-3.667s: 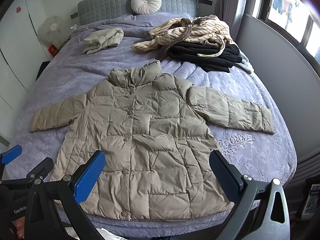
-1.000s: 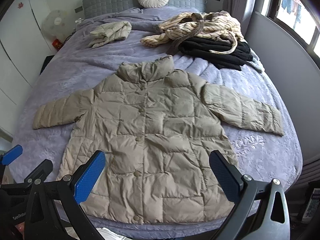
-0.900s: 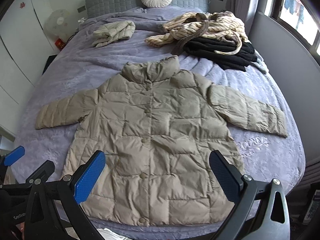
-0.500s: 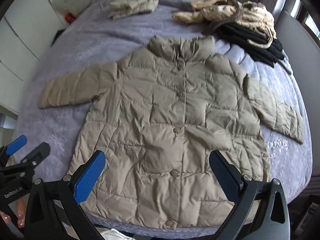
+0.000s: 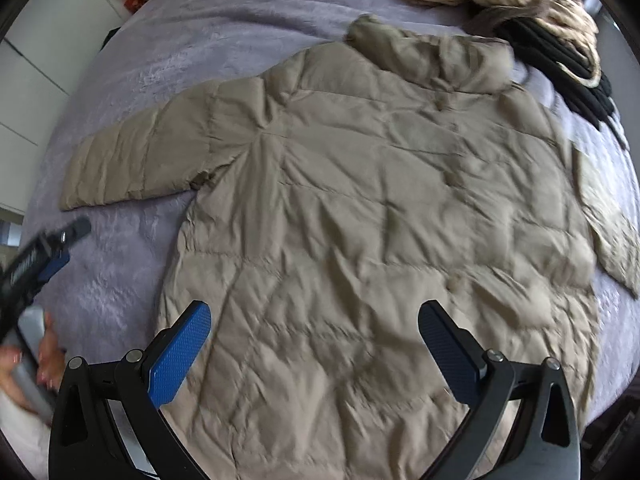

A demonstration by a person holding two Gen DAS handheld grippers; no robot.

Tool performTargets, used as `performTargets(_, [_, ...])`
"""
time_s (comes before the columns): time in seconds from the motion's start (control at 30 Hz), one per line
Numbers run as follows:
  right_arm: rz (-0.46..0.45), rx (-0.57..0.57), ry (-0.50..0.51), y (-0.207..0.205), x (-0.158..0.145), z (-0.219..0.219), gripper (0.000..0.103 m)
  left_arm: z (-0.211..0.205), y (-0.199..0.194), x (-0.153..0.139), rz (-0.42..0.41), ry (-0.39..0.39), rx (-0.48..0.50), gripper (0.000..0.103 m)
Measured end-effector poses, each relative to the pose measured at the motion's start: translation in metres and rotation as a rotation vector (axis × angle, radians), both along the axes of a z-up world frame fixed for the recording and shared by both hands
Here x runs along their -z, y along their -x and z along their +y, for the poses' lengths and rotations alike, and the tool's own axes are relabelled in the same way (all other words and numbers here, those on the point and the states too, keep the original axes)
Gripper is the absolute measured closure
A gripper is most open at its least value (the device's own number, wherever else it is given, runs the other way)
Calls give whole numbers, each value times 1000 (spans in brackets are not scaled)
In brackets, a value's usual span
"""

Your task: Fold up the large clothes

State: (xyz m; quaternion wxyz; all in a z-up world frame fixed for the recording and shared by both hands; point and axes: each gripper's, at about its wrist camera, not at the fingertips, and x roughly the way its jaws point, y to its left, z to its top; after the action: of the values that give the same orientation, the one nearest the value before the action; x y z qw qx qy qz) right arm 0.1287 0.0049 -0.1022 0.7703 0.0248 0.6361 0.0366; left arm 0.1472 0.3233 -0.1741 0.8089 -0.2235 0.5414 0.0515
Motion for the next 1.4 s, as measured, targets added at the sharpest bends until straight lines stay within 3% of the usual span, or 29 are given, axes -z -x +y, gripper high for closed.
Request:
performTargets(0.07, [4, -8, -10, -11, 11, 9, 0, 30, -15, 21, -10, 49, -86, 0])
performTargets(0.37, [-66, -50, -81, -55, 35, 33, 4, 102, -67, 85, -40, 208, -281, 0])
performTargets(0.47, [-73, -52, -139, -73, 41, 39, 21, 111, -77, 88, -61, 189, -337, 2])
performTargets(0.5, [-67, -49, -161, -79, 44, 40, 29, 112, -79, 88, -63, 180, -348, 16])
performTargets(0.53, [-62, -44, -189, -85, 46, 41, 37, 112, -81, 86, -62, 158, -356, 40])
performTargets(0.57, [-61, -37, -213, -91, 49, 41, 43, 110, -84, 86, -56, 140, -351, 54])
performTargets(0.6, [-64, -31, -225, -96, 50, 42, 57, 110, -88, 87, -60, 145, -328, 85])
performTargets(0.63, [-70, -30, -233, -100, 51, 42, 76, 111, -90, 86, -76, 180, -299, 97])
performTargets(0.7, [-90, -35, -246, -110, 52, 45, 90, 114, -88, 76, -106, 186, -280, 97])
performTargets(0.87, [-119, -75, -275, -127, 68, 61, 92, 121, -79, 40, -199, 194, -252, 97])
performTargets(1.03, [-29, -79, -302, -136, 119, 84, 92, 110, -76, 2, -270, 184, -181, 97])
performTargets(1.2, [-15, -32, -347, -143, 144, 77, 93, 61, -85, -43, -358, 141, -39, 97])
performTargets(1.4, [15, 16, -480, -141, 142, 52, 94, -22, -92, -95, -445, 123, 162, 97])
